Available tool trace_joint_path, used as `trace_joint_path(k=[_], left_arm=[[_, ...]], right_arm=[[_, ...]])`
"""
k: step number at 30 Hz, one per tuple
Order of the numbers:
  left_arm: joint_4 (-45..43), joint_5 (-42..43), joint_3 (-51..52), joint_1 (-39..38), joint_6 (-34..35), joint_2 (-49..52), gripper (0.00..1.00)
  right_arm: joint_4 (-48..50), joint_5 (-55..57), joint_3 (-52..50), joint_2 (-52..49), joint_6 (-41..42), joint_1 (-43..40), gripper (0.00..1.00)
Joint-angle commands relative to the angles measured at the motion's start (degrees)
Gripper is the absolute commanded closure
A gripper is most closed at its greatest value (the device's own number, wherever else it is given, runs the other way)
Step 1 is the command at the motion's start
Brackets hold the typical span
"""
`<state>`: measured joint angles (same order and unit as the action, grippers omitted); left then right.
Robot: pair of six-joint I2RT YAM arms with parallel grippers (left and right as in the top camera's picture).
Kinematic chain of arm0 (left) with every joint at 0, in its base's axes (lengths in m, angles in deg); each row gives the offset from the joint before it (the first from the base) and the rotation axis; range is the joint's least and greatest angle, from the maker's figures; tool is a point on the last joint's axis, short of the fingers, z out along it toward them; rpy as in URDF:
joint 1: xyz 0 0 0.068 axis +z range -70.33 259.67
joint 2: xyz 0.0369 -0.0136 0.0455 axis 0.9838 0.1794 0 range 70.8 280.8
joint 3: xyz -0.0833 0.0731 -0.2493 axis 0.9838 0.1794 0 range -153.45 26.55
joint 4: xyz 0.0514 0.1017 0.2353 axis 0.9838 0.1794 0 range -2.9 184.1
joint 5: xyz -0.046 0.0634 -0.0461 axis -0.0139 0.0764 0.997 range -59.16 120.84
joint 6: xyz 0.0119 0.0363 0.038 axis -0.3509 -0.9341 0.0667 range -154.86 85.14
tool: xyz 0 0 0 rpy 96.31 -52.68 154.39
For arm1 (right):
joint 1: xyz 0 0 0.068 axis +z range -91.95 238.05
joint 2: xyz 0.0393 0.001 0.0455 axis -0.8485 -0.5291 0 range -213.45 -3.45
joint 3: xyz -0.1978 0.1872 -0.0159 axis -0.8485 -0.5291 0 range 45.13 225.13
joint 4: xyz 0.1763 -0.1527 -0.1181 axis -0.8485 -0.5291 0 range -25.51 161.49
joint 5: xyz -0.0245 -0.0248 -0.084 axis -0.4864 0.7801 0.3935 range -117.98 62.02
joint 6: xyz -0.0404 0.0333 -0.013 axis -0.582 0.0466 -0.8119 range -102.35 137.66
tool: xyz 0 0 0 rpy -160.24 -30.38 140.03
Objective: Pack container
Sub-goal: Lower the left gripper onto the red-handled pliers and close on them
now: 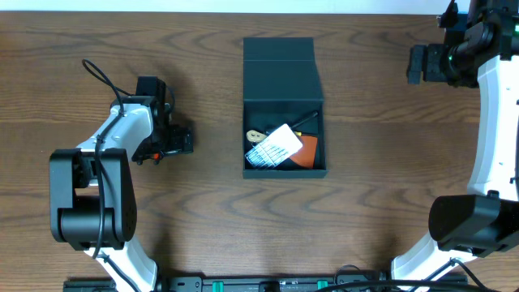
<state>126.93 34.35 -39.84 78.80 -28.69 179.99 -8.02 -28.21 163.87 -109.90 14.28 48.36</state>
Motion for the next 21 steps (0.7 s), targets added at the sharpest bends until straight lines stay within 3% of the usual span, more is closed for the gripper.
trace_joint_path(k=[1, 3, 5, 17, 21], left_arm=[[0.5, -1.2, 0.7, 0.2, -0.1, 2.5, 0.01], [0.5, -1.2, 0.7, 0.2, -0.1, 2.5, 0.02], [0.5, -1.2, 0.7, 0.2, -0.1, 2.5, 0.08], [0.6, -1.1, 0.7, 0.2, -0.1, 2.5, 0.62], [0.6, -1.1, 0.7, 0.2, -0.1, 2.5, 0.69]], right_arm=[[-0.1, 0.0, -0.3, 0.2, -0.5, 0.0, 0.01], [-0.2, 0.0, -0.3, 0.2, -0.6, 0.0, 0.01], [-0.2, 0.0, -0.3, 0.2, -0.6, 0.0, 0.01], [-0.3, 0.0, -0.3, 0.2, -0.6, 0.0, 0.01], [-0.3, 0.0, -0.3, 0.2, -0.6, 0.0, 0.01]])
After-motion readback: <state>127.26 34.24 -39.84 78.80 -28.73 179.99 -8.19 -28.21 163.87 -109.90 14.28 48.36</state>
